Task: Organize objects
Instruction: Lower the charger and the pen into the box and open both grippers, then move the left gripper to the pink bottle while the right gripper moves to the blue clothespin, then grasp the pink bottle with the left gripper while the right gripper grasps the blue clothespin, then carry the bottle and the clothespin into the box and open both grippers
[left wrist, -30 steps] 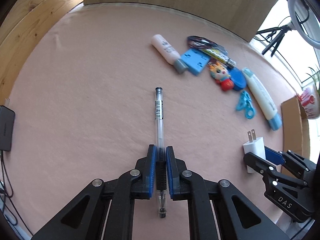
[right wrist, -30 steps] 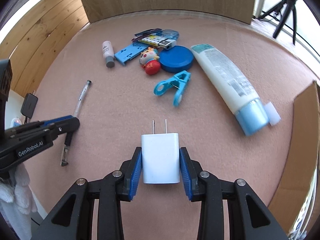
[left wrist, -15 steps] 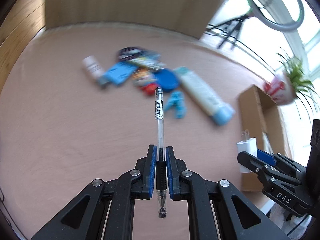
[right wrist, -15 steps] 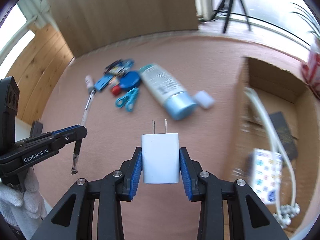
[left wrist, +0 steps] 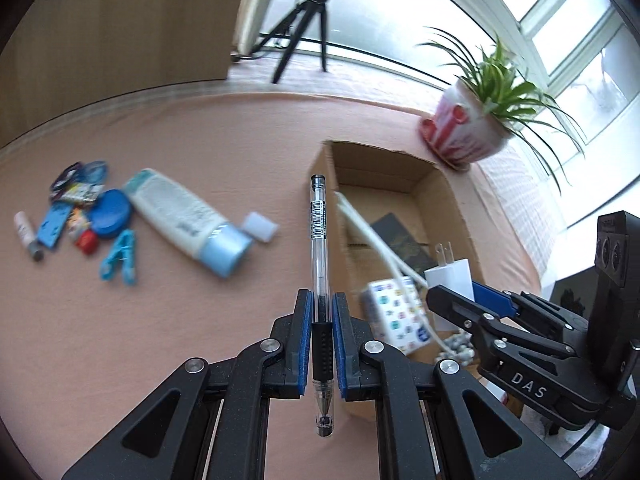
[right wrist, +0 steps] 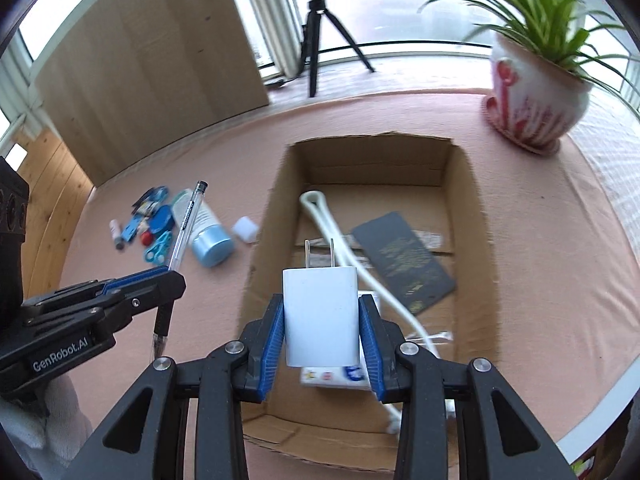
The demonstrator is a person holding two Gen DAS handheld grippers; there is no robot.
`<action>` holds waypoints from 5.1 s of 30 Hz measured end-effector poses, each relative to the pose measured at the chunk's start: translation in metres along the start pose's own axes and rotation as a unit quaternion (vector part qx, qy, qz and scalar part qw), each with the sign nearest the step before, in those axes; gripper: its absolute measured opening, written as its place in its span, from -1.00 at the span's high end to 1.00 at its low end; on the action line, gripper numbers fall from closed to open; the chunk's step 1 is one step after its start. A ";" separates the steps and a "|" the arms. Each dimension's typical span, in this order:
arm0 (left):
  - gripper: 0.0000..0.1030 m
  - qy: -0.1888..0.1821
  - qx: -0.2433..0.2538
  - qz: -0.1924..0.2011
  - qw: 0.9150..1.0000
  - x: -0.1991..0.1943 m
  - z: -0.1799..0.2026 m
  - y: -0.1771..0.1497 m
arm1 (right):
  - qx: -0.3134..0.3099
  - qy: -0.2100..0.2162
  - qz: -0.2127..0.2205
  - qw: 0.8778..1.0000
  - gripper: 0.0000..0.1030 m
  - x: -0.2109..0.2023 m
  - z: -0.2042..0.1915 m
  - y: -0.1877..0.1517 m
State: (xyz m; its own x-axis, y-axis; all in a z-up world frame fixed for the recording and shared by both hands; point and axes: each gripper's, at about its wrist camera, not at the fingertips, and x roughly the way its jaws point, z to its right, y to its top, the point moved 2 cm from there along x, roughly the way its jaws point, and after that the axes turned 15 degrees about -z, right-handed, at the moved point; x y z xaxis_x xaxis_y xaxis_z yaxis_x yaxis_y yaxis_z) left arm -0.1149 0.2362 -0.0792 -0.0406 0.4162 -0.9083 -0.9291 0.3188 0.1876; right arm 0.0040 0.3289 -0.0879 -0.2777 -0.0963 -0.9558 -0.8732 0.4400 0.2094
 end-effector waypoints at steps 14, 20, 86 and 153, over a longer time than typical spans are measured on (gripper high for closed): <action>0.72 0.006 0.039 -0.004 0.999 0.030 0.052 0.014 | 0.013 -0.025 0.001 1.000 0.30 0.000 0.038 -0.001; 0.32 0.027 0.022 0.013 0.999 0.017 0.039 0.011 | 0.013 -0.032 0.010 0.999 -0.02 -0.002 0.034 0.001; 0.58 0.131 -0.274 0.007 0.953 -0.023 -0.338 0.036 | -0.076 0.008 -0.128 0.989 0.13 0.159 -0.227 0.094; 0.51 0.054 0.026 0.019 0.998 0.025 0.061 0.023 | 0.054 0.014 0.018 0.998 0.40 -0.009 0.041 -0.018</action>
State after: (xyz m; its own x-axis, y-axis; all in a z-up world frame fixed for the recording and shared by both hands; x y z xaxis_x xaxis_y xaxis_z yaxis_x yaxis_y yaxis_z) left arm -0.1147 0.3056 -0.0746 -0.1172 0.3360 -0.9345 -0.9056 0.3500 0.2394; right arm 0.0391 0.3586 -0.0914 -0.3207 -0.1040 -0.9415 -0.8147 0.5373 0.2182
